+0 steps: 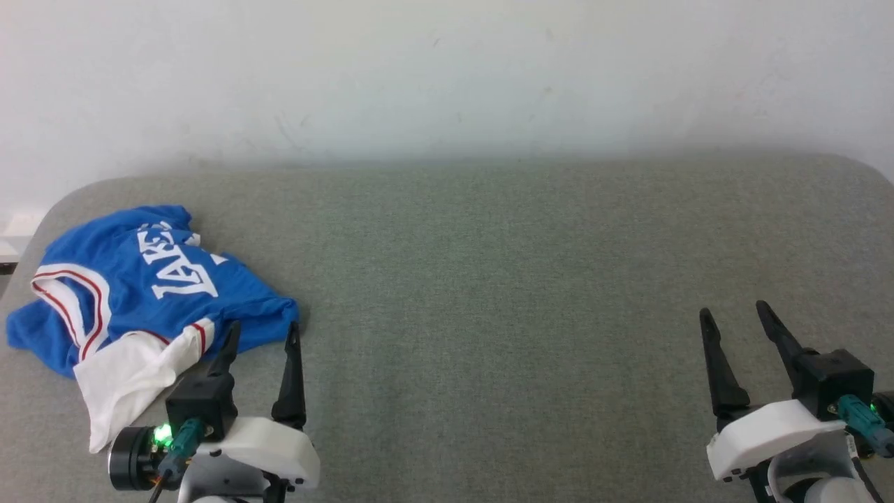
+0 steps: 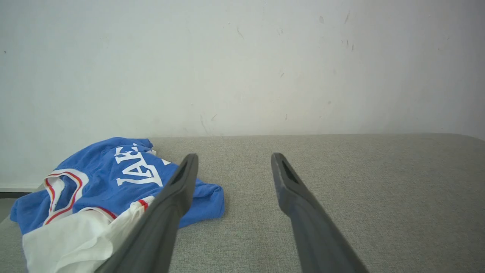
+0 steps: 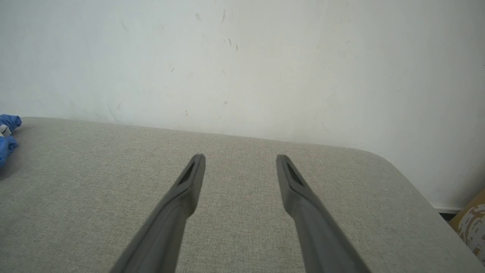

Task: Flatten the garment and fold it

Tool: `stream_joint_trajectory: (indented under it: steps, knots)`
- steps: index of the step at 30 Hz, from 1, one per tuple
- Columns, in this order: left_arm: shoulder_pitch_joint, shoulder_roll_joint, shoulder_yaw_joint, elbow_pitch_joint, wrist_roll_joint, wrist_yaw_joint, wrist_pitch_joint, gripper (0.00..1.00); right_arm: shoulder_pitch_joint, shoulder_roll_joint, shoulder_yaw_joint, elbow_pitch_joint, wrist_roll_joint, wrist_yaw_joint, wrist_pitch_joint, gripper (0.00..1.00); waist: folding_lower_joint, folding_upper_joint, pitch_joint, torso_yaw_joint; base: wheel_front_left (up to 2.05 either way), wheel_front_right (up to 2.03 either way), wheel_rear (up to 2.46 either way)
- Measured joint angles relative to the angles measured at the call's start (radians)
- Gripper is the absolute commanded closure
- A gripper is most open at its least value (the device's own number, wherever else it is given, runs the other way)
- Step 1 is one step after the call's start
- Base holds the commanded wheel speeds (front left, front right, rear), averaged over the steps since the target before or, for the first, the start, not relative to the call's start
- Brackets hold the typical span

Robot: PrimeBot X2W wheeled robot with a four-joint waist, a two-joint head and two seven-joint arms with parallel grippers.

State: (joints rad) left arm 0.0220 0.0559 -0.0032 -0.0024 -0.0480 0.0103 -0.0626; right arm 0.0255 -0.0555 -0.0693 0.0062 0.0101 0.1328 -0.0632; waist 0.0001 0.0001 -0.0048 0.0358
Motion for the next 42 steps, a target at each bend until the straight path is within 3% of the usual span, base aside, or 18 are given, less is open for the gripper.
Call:
stream_joint_trajectory:
  steps: [21,42]
  knots:
    - [0.020,0.000,0.011,-0.004,-0.022,0.001,-0.042,0.00,0.000,0.000,-0.001,0.013,0.003,0.000,-0.044,0.00,0.0000,0.0000,0.003,0.115,0.00,0.00,0.00]
    - [0.038,0.000,0.027,-0.013,-0.057,0.014,-0.088,0.00,-0.035,0.001,0.066,0.070,0.004,0.000,-0.087,0.00,-0.0001,0.0000,0.010,0.278,0.00,0.00,0.00]
